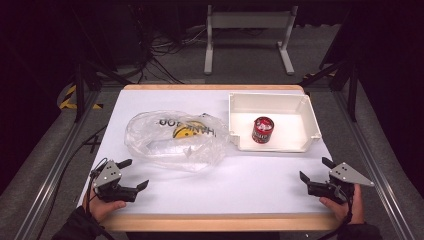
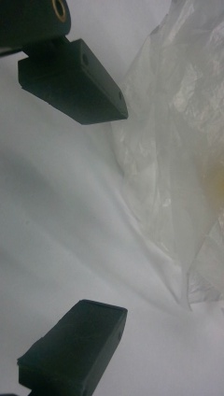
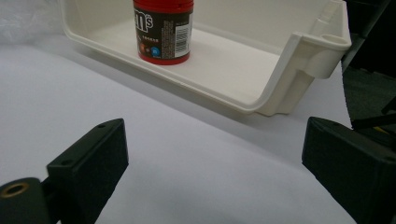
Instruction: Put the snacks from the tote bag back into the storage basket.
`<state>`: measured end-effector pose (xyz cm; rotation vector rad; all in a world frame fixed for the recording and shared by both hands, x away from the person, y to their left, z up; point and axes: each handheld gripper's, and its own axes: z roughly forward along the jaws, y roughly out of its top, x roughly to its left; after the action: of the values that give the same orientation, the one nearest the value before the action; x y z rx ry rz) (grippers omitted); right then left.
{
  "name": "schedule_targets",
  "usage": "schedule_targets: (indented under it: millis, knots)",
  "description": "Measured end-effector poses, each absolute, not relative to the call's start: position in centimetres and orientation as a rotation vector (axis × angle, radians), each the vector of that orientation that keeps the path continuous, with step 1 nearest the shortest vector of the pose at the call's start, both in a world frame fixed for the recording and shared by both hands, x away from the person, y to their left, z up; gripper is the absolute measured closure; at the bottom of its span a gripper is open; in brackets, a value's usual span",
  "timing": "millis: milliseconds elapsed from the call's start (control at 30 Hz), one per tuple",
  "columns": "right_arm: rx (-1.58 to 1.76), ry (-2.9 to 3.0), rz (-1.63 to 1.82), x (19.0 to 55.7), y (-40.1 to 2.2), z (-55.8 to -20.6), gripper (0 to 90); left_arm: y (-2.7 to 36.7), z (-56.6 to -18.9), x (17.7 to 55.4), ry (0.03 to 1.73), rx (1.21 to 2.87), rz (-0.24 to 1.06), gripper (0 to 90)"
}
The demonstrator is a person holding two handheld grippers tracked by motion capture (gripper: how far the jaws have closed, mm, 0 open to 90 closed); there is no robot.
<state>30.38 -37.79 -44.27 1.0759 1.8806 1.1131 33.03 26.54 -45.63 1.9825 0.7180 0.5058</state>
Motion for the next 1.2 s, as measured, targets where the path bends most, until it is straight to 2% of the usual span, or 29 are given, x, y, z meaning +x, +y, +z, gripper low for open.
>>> schedule_targets:
  millis: [1200]
  knots:
    - [1.045,1.884,1.119,30.19,-37.72,-44.35,7.4,26.63,-45.60,33.41,0.722,1.994,0.465,7.6]
